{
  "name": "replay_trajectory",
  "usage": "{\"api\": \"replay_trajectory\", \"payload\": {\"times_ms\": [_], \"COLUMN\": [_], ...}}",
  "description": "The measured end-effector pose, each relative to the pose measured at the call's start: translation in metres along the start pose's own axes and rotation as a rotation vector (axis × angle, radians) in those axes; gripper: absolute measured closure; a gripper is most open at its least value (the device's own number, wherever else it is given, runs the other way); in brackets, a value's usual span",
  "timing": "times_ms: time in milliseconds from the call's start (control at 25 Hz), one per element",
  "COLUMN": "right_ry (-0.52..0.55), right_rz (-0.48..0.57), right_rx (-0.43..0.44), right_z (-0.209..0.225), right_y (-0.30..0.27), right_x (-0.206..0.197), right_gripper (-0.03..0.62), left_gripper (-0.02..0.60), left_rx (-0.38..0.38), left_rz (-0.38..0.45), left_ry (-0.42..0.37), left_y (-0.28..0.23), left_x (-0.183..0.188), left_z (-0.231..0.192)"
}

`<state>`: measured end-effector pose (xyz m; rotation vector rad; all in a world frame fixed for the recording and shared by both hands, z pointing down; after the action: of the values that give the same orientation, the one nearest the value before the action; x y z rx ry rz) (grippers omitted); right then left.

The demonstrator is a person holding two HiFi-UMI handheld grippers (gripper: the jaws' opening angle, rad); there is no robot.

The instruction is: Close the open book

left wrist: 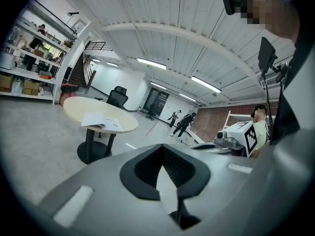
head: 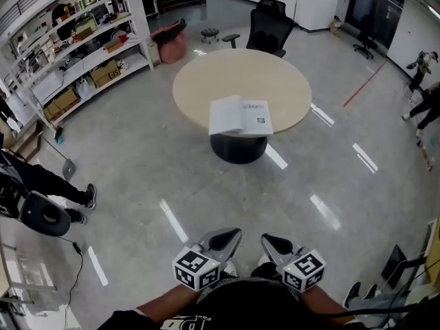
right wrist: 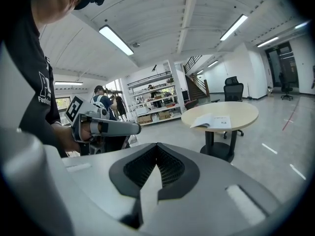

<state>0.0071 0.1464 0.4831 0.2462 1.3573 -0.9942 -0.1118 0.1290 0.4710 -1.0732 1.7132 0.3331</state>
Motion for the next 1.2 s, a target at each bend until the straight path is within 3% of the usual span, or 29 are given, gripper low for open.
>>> {"api": "replay_trajectory", "payload": {"times_ms": [520, 1200], "right_ry": [0.031, 0.028], "right_rz": [-0.021, 0.051], "right_rx": [0.092, 0.175], "right_z": [0.043, 0.185], "right_y": [-0.041, -0.049], "right_x": [0.032, 0.102], "right_gripper": [0.586, 0.586], "left_gripper": [0.574, 0.574], "left_rx": [0.094, 0.198], "left_rz": [0.022, 0.047], "left_ry": [0.037, -0.009], "left_y": [-0.027, -0.150], "left_x": [0.028, 0.110], "left_z": [-0.041, -0.055]}}
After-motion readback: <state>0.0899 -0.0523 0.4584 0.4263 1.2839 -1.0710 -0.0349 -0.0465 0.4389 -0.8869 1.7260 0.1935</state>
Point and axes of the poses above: the fingertips, and each gripper's own axes: y backward along the fingers, z to its right, x out of its top, the point moved 4 cm from there along y, backward along the fingers, and after that the axes turned 2 degrees about -z, right-handed, at the moved point
